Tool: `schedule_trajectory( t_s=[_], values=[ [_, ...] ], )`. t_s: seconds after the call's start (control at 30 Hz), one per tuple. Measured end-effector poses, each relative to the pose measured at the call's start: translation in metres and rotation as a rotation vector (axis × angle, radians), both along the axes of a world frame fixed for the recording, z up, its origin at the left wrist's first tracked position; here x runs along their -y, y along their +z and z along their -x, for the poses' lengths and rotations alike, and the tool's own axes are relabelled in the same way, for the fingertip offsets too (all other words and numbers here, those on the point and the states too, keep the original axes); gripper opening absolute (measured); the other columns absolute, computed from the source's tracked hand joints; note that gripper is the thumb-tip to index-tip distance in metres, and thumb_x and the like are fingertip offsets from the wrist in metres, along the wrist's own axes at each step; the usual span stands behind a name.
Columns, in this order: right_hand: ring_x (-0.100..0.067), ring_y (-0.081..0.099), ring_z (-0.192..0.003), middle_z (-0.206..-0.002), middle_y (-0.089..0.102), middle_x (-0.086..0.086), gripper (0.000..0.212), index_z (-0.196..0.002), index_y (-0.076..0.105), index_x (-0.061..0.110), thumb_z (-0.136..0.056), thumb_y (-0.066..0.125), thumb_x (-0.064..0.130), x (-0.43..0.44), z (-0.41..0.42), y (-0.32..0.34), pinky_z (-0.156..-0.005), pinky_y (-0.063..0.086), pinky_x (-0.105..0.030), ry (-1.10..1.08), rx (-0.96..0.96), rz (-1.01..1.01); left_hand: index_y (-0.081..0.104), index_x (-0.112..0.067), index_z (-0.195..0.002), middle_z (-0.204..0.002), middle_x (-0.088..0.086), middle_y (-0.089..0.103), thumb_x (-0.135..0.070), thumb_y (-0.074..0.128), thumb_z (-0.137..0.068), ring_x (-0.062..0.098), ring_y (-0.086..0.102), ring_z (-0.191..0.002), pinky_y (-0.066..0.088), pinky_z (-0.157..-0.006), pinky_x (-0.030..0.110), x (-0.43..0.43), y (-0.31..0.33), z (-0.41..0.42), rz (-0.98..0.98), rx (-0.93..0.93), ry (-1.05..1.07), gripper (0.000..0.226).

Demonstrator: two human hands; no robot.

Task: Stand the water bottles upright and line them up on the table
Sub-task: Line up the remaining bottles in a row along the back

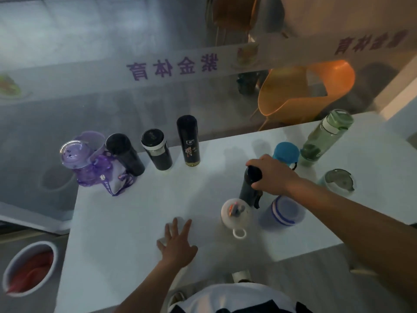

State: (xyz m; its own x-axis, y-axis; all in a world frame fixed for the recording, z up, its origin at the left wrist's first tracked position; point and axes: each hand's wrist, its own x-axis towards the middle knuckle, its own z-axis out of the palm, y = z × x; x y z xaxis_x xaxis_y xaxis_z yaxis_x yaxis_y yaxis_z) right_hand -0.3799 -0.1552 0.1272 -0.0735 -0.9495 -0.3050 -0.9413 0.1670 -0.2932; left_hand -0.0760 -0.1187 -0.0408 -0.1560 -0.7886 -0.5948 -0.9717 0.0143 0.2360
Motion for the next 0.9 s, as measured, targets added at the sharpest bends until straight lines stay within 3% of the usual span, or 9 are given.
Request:
schedule_trajectory(
  t_s=[0.3, 0.47, 0.63, 0.9],
  values=[
    [-0.028, 0.055, -0.098, -0.117, 0.049, -0.006, 0.056, -0.122, 0.056, 0.031, -0.069, 0.073, 0.034, 0.097, 0.025, 0.011, -0.078, 0.045, -0.035, 0.132, 0.066, 0.071, 0.0, -0.052, -0.151, -0.163, -0.007, -0.018, -0.045, 0.057, -0.088, 0.024, -0.013, -0.151, 0.013, -0.116, 0.062, -0.005, -0.001, 0.017, -0.022, 0.024, 0.123, 0.085],
    [-0.032, 0.053, -0.097, -0.121, 0.045, -0.011, 0.056, -0.126, 0.052, 0.03, -0.074, 0.07, 0.035, 0.153, 0.015, 0.005, -0.086, 0.05, -0.044, 0.122, 0.059, 0.12, 0.001, -0.053, -0.151, -0.164, -0.009, -0.015, -0.049, 0.058, -0.088, 0.025, -0.008, -0.151, 0.024, -0.113, 0.062, -0.007, -0.001, 0.015, -0.043, 0.048, 0.117, 0.085],
    [-0.035, 0.052, -0.102, -0.12, 0.045, -0.011, 0.06, -0.131, 0.052, 0.025, -0.076, 0.072, 0.033, 0.181, 0.0, -0.005, -0.084, 0.046, -0.039, 0.132, 0.095, 0.141, 0.002, -0.054, -0.149, -0.163, -0.013, -0.015, -0.048, 0.059, -0.087, 0.021, -0.006, -0.152, 0.031, -0.111, 0.057, -0.012, 0.0, 0.015, -0.052, 0.061, 0.155, 0.086],
    [-0.035, 0.049, -0.109, -0.125, 0.045, -0.012, 0.062, -0.134, 0.05, 0.024, -0.078, 0.073, 0.038, 0.192, -0.007, -0.009, -0.088, 0.047, -0.04, 0.16, 0.058, 0.139, 0.0, -0.054, -0.149, -0.163, -0.012, -0.015, -0.048, 0.06, -0.086, 0.023, -0.007, -0.152, 0.03, -0.111, 0.06, -0.018, -0.001, 0.022, -0.04, 0.071, 0.186, 0.087]
  ],
)
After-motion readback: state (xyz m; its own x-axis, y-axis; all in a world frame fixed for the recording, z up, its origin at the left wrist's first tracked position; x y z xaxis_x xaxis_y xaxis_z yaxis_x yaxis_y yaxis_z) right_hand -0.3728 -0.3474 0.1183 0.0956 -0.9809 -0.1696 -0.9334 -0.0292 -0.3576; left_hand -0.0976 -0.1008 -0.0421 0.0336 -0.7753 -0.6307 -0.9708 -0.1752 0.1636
